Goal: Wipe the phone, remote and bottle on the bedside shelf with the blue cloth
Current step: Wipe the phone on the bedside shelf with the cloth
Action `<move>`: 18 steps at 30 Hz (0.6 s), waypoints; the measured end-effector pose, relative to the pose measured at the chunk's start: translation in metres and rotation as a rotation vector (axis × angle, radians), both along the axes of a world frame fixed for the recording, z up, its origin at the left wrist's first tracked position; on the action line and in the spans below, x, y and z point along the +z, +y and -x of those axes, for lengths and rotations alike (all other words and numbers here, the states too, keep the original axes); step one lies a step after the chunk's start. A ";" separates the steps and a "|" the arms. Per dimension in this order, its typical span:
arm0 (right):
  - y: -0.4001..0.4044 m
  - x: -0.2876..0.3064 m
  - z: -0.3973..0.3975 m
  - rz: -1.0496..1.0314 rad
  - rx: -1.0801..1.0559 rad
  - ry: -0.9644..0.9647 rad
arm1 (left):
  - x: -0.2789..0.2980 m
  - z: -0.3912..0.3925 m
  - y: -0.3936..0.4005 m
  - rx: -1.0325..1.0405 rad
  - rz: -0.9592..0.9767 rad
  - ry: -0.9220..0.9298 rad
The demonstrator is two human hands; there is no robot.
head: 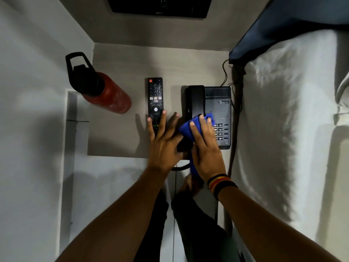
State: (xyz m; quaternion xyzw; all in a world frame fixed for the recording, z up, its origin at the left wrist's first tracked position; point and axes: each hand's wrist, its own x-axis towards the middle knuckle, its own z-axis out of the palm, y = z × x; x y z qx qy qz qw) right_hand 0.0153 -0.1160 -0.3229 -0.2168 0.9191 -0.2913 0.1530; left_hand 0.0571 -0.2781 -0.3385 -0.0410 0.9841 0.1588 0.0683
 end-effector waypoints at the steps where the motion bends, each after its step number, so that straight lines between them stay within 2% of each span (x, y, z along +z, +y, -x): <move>1: 0.005 0.003 -0.007 -0.016 0.005 -0.015 | 0.001 0.000 0.000 -0.005 0.010 -0.013; 4: 0.014 0.019 -0.020 -0.076 0.055 -0.057 | 0.011 -0.001 0.000 -0.012 0.027 -0.093; 7: 0.023 0.039 -0.021 -0.027 0.067 -0.130 | 0.024 -0.004 0.002 -0.001 0.007 -0.125; 12: 0.010 0.064 0.056 0.140 -0.316 0.033 | 0.026 0.003 0.004 -0.041 0.061 -0.066; 13: 0.003 0.059 0.081 0.113 -0.320 0.031 | 0.023 0.005 0.003 -0.045 0.056 -0.032; 15: -0.010 0.043 0.122 -0.062 -0.195 -0.023 | 0.015 0.006 0.003 -0.048 0.073 0.035; 18: -0.015 0.018 0.130 -0.284 -0.078 0.002 | 0.009 0.008 0.002 -0.035 0.117 0.034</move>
